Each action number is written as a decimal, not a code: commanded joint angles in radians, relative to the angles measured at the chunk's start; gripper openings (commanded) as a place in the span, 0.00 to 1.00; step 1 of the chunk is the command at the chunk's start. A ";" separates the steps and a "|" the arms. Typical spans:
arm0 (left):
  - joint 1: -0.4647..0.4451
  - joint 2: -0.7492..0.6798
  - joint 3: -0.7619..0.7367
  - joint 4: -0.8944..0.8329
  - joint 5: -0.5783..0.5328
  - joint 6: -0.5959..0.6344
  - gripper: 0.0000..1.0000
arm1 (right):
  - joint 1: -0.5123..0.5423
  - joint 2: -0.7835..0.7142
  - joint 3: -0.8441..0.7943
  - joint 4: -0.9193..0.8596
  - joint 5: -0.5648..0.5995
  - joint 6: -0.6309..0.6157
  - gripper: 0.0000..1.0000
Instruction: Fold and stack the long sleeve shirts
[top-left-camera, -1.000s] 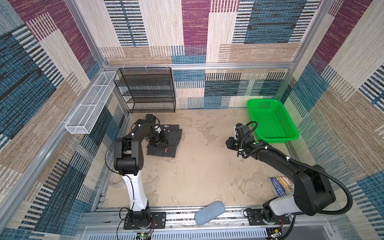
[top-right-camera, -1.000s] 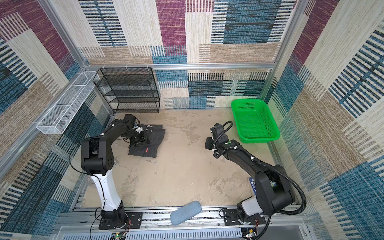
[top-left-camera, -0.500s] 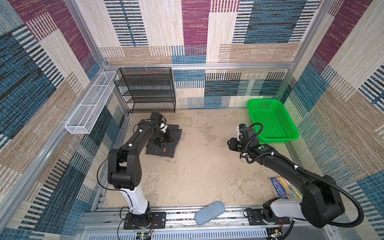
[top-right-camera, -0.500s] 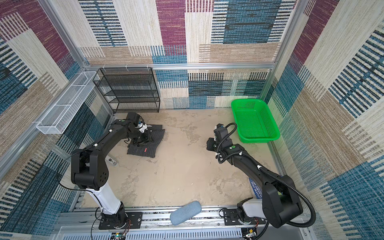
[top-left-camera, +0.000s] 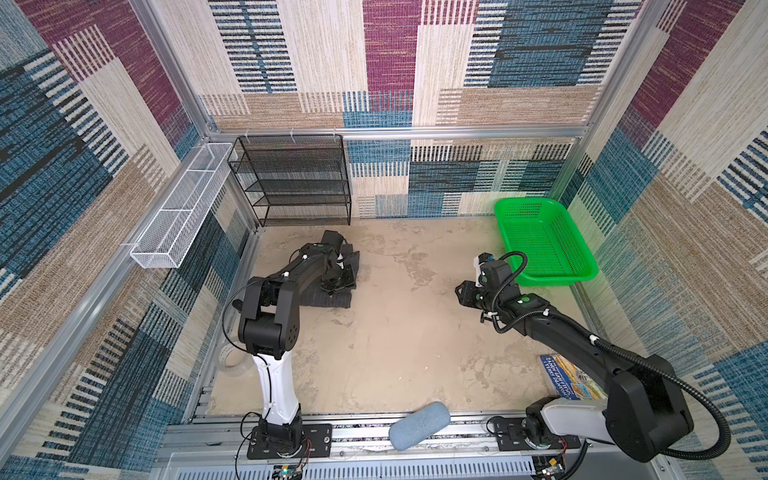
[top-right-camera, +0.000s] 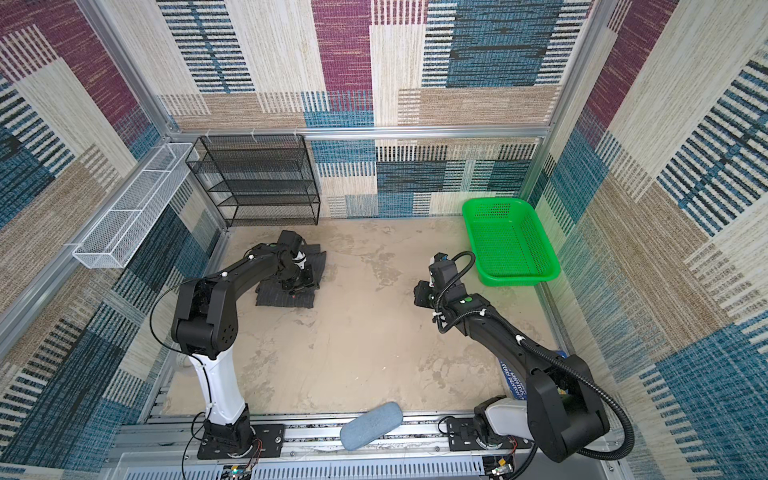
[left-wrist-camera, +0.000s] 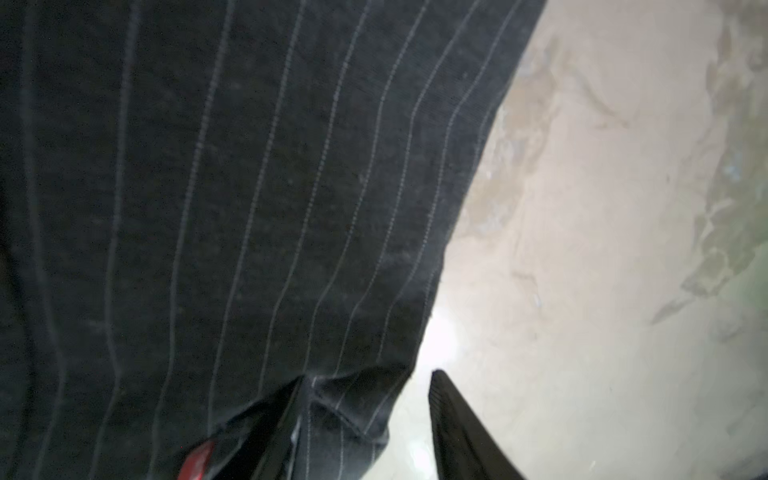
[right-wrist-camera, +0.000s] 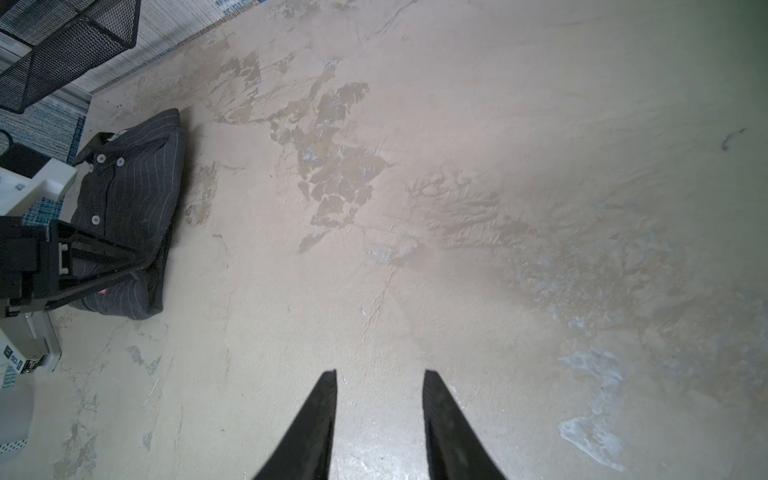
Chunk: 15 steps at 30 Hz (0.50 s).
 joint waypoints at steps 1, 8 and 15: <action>0.030 0.028 0.022 0.006 -0.031 -0.002 0.50 | 0.001 0.009 0.007 0.022 0.011 0.008 0.38; 0.115 0.049 0.040 -0.007 -0.022 0.043 0.50 | 0.001 0.047 0.033 0.025 0.009 -0.001 0.38; 0.137 0.015 0.077 -0.002 0.037 0.058 0.51 | 0.000 0.069 0.042 0.049 -0.005 0.002 0.37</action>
